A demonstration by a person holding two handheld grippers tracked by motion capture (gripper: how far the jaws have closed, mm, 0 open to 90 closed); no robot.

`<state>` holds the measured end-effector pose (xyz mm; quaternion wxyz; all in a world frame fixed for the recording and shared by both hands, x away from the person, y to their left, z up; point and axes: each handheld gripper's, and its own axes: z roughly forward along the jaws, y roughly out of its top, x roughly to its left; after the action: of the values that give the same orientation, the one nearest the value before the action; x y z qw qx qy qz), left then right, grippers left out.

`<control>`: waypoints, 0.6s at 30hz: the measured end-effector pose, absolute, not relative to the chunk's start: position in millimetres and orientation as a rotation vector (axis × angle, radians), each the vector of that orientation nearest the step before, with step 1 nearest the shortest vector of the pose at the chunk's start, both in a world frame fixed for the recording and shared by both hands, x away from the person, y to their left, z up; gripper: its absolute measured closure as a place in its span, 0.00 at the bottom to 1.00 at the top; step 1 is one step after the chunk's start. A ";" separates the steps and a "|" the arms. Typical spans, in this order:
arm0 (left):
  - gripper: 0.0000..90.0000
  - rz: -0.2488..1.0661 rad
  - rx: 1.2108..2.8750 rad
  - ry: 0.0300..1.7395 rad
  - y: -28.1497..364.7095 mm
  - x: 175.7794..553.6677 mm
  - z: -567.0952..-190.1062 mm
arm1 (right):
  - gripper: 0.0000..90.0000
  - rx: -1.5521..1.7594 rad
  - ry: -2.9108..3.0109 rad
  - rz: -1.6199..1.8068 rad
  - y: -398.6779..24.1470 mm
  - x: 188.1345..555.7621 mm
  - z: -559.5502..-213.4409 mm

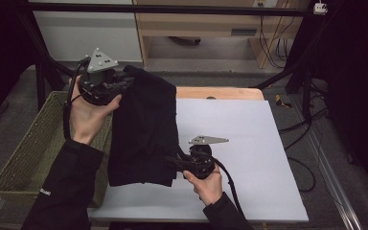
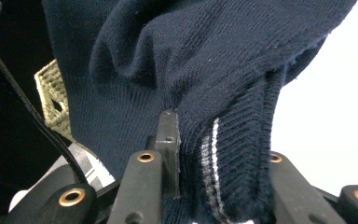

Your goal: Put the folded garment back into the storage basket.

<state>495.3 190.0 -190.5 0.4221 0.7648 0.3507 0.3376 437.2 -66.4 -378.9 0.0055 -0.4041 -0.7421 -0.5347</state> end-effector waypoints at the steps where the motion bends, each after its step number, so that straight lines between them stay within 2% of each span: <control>1: 0.87 0.851 1.912 0.882 192.0 495.1 -189.2 | 0.81 -1.261 -2.320 -1.677 -63.9 437.5 -378.1; 18: 0.87 0.903 1.869 0.932 227.0 494.5 -175.9 | 0.80 -1.202 -2.284 -1.734 -20.7 441.8 -371.5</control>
<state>494.5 227.0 -175.9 0.4198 0.7455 0.3718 0.3602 441.8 -20.7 -371.5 0.0161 -0.3866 -0.7344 -0.5576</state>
